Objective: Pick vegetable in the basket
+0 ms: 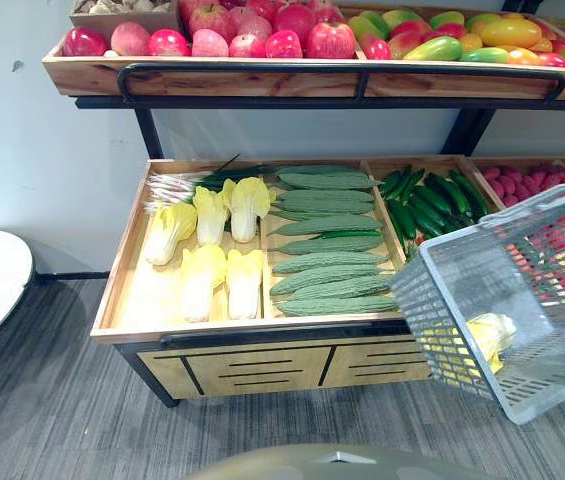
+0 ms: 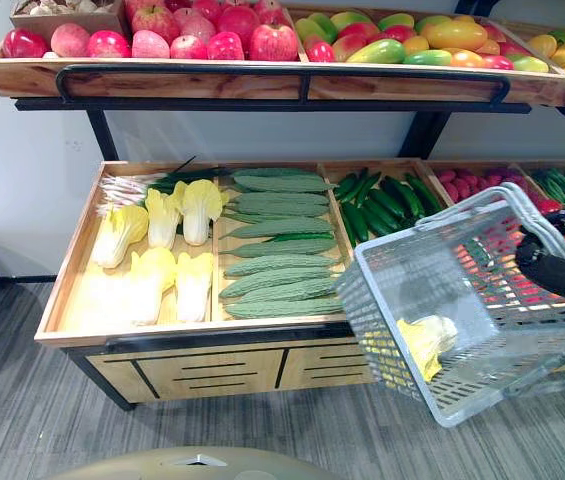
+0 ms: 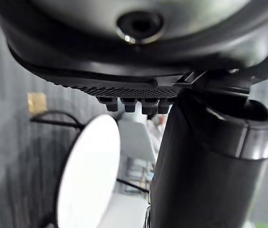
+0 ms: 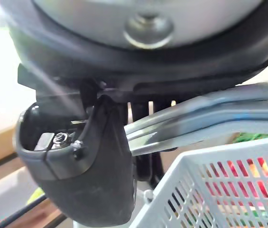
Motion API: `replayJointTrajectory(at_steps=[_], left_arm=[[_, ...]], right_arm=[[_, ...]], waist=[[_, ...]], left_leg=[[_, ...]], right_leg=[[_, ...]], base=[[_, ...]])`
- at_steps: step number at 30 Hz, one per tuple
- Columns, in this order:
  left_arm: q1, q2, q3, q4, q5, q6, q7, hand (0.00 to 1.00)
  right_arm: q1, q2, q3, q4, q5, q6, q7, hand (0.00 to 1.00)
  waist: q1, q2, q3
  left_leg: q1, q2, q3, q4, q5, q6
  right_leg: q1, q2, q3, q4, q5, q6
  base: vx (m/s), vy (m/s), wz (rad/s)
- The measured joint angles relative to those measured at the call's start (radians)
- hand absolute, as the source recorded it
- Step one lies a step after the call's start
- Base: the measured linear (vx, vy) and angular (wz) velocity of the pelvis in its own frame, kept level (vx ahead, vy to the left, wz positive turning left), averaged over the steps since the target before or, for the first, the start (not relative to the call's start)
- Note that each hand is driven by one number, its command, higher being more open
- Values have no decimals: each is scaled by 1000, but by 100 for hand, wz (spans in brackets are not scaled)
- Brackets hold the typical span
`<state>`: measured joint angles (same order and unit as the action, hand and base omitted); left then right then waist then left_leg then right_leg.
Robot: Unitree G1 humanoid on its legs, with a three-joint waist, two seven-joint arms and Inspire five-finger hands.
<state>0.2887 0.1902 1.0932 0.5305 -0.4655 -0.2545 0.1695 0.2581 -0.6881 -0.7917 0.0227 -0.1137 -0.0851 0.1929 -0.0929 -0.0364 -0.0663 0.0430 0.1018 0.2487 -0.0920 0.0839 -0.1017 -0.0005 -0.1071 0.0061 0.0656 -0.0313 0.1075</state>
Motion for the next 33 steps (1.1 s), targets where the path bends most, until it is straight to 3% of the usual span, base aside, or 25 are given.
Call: replayJointTrajectory(at_steps=[4,9,13,14,19,23,26,33], left_arm=[[31,-88,25,122,-42,2,17,100],[57,-179,19,284,-19,58,-6,100],[80,-222,-47,377,74,99,-43,100],[90,-229,-103,391,129,114,-65,100],[107,-229,-298,405,241,132,-142,100],[105,-222,-434,410,277,133,-190,100],[104,-221,-475,423,277,142,-198,100],[106,-214,-511,453,281,150,-200,100]], right_arm=[[0,8,-44,52,-6,26,-35,0],[4,44,-139,98,-25,46,-52,0],[13,46,-204,153,-25,57,-52,0],[21,46,-227,185,-25,58,-52,0],[32,46,-285,302,-18,73,-52,0],[30,46,-337,424,-17,105,-52,0],[30,46,-372,493,-17,140,-52,0],[29,103,-461,557,13,149,-71,0]], waist=[[2,0,1],[-1,-2,0],[-18,-4,0],[-22,-6,1],[-26,-10,1],[-54,-10,1],[-69,-10,1],[-85,-11,3]], left_leg=[[0,6,-2,0,-3,-3],[0,11,-2,0,-10,-14],[4,13,4,0,-15,-20],[9,14,7,0,-19,-22],[35,16,30,1,-36,-27],[39,15,33,1,-43,-27],[50,16,39,1,-51,-30],[71,16,51,1,-67,-33]], right_leg=[[-2,4,-2,2,-6,-1],[-7,8,-3,5,-17,-2],[-15,10,0,17,-26,1],[-16,10,2,26,-33,1],[-15,14,24,55,-57,0],[-14,14,26,58,-65,0],[-6,14,30,59,-71,1],[2,15,40,74,-89,-4]], base=[[0,0,0],[25,-5,-1],[65,-8,-4],[58,-7,-6],[48,-4,-13],[42,-2,-3],[57,-1,-5],[42,-3,-5]])
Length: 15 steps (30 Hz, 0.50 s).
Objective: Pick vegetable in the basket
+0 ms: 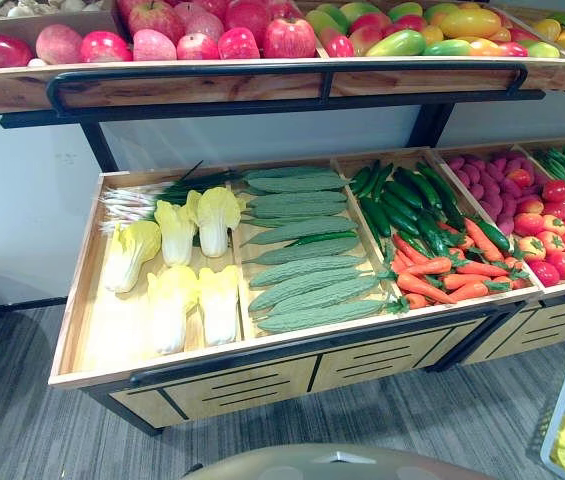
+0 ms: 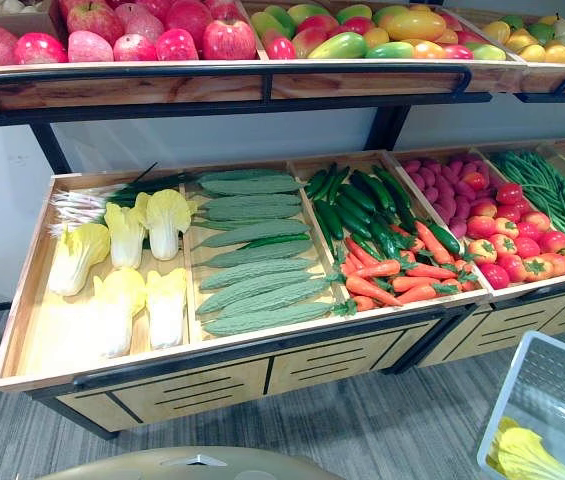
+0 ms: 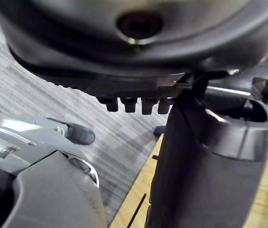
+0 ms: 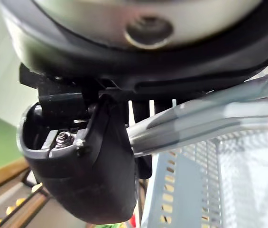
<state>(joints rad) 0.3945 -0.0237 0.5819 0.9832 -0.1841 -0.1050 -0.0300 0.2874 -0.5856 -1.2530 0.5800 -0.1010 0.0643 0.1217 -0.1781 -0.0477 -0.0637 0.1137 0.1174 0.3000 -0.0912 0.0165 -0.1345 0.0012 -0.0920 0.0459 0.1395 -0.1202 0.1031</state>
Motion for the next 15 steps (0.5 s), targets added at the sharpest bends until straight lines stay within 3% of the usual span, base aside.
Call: replayJointTrajectory(at_steps=[6,9,15], left_arm=[[-3,12,-36,-3,1,1,-18,100],[-12,26,-61,-3,3,1,-25,100],[-37,44,-64,-3,9,1,-16,100]], right_arm=[[-10,144,21,59,50,-9,-18,0],[-12,215,46,189,78,-11,-17,0],[-27,347,76,416,123,1,2,0]], waist=[[2,-6,13],[14,-3,21],[23,22,50]], left_leg=[[26,-1,9,0,-10,0],[36,-3,11,0,-20,7],[57,-7,9,1,-34,9]], right_leg=[[19,0,7,0,-7,-4],[28,-4,7,1,-18,-9],[51,-9,-1,0,-31,-6]], base=[[31,-4,-5],[18,4,1],[56,-4,2]])
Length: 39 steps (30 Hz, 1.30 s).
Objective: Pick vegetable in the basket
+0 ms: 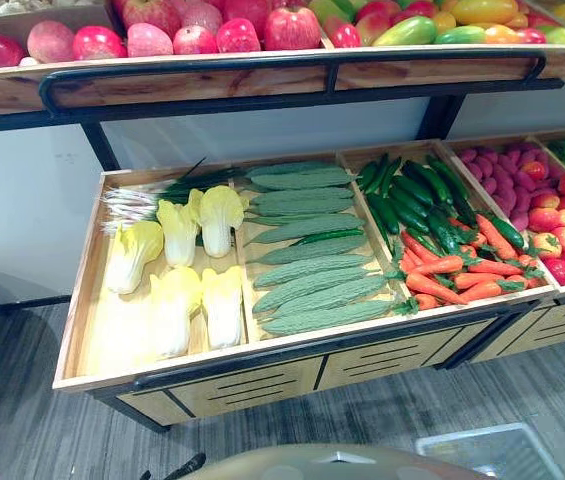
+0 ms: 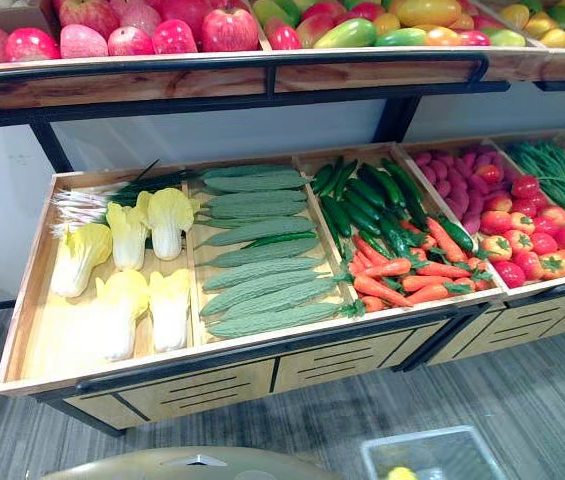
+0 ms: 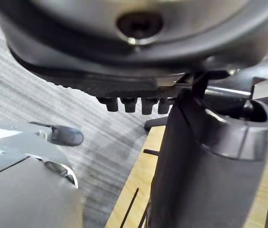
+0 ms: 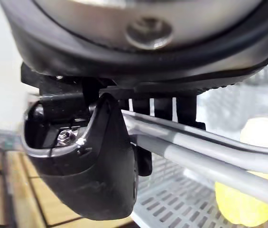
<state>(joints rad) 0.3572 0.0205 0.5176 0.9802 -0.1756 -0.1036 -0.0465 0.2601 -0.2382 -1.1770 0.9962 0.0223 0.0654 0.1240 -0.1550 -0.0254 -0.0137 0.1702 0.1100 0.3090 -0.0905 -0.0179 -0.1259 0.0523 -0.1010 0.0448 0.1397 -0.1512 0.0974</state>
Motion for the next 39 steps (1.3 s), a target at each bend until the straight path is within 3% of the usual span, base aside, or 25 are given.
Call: replayJointTrajectory(at_steps=[13,21,28,34,39], left_arm=[[-33,18,45,1,0,0,11,100],[-44,15,41,11,29,-1,23,100],[-48,-8,-38,43,54,0,36,100],[-56,17,-75,45,68,-6,48,100],[-54,19,-73,55,68,-5,57,100]], right_arm=[[-19,40,15,87,44,-13,19,0],[-42,105,22,110,64,-32,13,0],[-18,179,204,86,106,-77,-27,0],[1,176,362,78,105,-118,-27,0],[2,174,402,68,102,-120,-26,0]], waist=[[26,-21,46],[46,-14,61],[59,-6,71],[74,-28,79],[93,-31,81]], left_leg=[[52,-17,-18,4,-37,9],[65,-16,-16,4,-45,10],[82,-16,2,3,-45,9],[85,-14,6,3,-37,5],[101,-11,19,12,-40,4]], right_leg=[[72,-23,-40,2,-21,7],[73,-26,-39,22,-21,6],[72,-23,-28,34,-22,5],[68,-21,-25,31,-31,5],[78,-19,-15,33,-31,5]], base=[[72,4,5],[-21,-21,-2],[-61,-41,-8],[-80,-55,-4],[-66,-40,-6]])
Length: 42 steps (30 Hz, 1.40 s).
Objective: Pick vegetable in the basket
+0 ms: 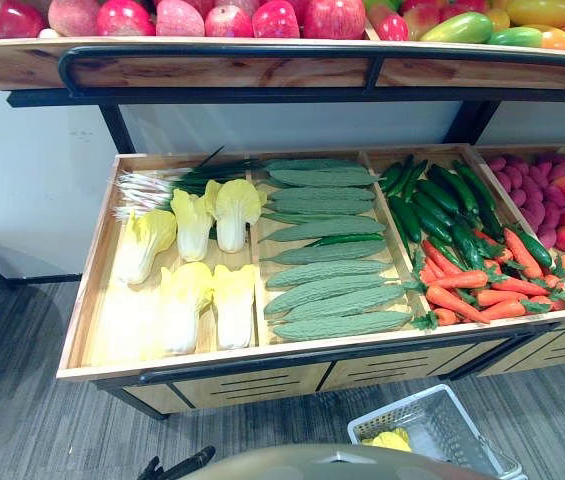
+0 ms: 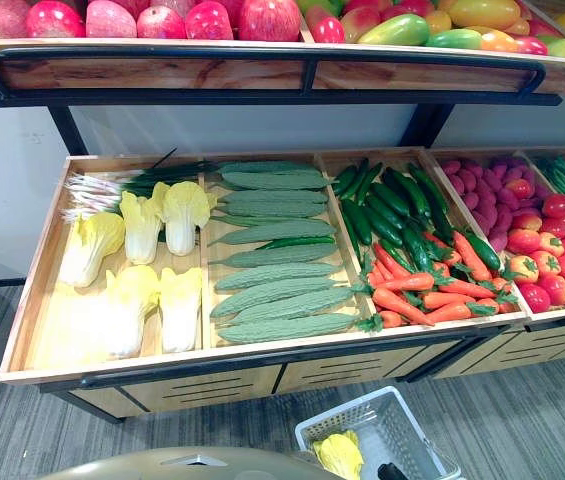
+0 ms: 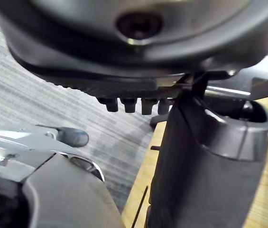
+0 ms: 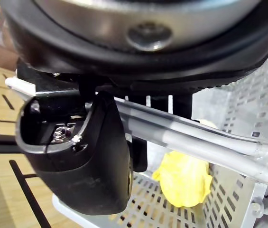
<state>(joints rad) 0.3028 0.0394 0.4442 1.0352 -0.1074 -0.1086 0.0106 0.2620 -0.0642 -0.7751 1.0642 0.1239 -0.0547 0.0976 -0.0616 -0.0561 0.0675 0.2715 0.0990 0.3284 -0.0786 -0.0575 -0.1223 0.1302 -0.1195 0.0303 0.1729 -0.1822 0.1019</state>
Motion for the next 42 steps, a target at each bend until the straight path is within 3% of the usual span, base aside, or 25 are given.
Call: replayJointTrajectory(at_steps=[4,8,16,21,22,23,25,27,30,32,36,38,40,42], left_arm=[[8,4,10,1,-1,0,0,100],[3,5,43,-1,-1,0,0,100],[20,10,85,-23,0,2,0,100],[22,2,84,-92,1,8,8,100],[16,2,75,-142,3,15,11,100],[8,6,61,-163,2,17,11,100],[-43,12,-8,-216,3,17,6,100],[-86,11,-41,-208,0,25,11,100],[-95,8,-47,-187,1,24,6,100],[-94,-16,-45,-174,0,25,6,100],[-101,-45,-47,-170,-1,25,7,100],[-102,-40,-45,-165,-4,19,3,100],[-103,-40,-38,-167,-37,31,3,100],[-104,-44,-36,-151,-45,38,5,100]], right_arm=[[2,2,0,1,0,10,1,0],[10,2,-2,0,0,14,2,0],[86,46,-38,-24,3,21,7,0],[118,94,-26,-110,11,22,11,0],[121,108,-8,-133,16,24,10,0],[122,116,-8,-139,24,25,10,0],[127,121,-24,-142,51,26,1,0],[119,108,-42,-132,50,27,-1,0],[69,60,-58,-66,48,34,-5,0],[19,13,-57,-17,41,48,-24,0],[-41,-24,34,-9,12,48,-30,0],[-62,-23,83,-9,-3,44,-32,0],[-83,-29,106,-8,-3,42,-31,0],[-90,-34,118,-15,-2,37,-27,0]], waist=[[6,-11,27],[7,-7,51],[5,-3,60],[11,23,90],[13,25,93],[14,18,96],[21,4,101],[13,-2,100],[-2,-6,103],[-5,7,92],[-6,11,88],[3,7,85],[6,-1,90],[4,17,85]], left_leg=[[-11,25,6,153,-88,-1],[-23,64,19,325,-186,1],[-64,130,68,567,-333,13],[-118,268,187,716,-406,0],[-120,306,236,736,-408,-9],[-123,313,252,736,-407,-13],[-127,311,298,712,-387,-15],[-127,287,334,667,-355,-14],[-121,262,373,630,-326,-17],[-106,257,411,594,-284,-4],[-96,266,475,578,-156,55],[-162,289,457,614,-216,18],[-201,267,485,560,-207,34],[-214,259,516,459,-123,70]], right_leg=[[43,-1,6,15,0,0],[83,8,32,42,-9,8],[58,31,91,136,-57,17],[-50,84,100,188,-11,43],[-106,73,-29,222,23,21],[-117,57,-92,228,28,13],[-150,-43,-306,321,17,-19],[-198,-103,-397,475,-39,-42],[-244,-166,-487,565,-84,-77],[-236,-153,-566,516,-97,-107],[-163,-67,-573,272,-91,-109],[-112,-16,-562,112,-11,-126],[-56,4,-558,6,44,-117],[-31,22,-555,-21,57,-102]], base=[[-47,-25,-8],[-59,1,-17],[-103,60,-21],[-138,66,-73],[-117,22,-103],[-87,6,-97],[17,6,-54],[96,-29,-44],[132,-100,-44],[176,-132,-55],[144,-132,-51],[30,-101,-27],[-15,-32,-17],[-2,60,-6]])
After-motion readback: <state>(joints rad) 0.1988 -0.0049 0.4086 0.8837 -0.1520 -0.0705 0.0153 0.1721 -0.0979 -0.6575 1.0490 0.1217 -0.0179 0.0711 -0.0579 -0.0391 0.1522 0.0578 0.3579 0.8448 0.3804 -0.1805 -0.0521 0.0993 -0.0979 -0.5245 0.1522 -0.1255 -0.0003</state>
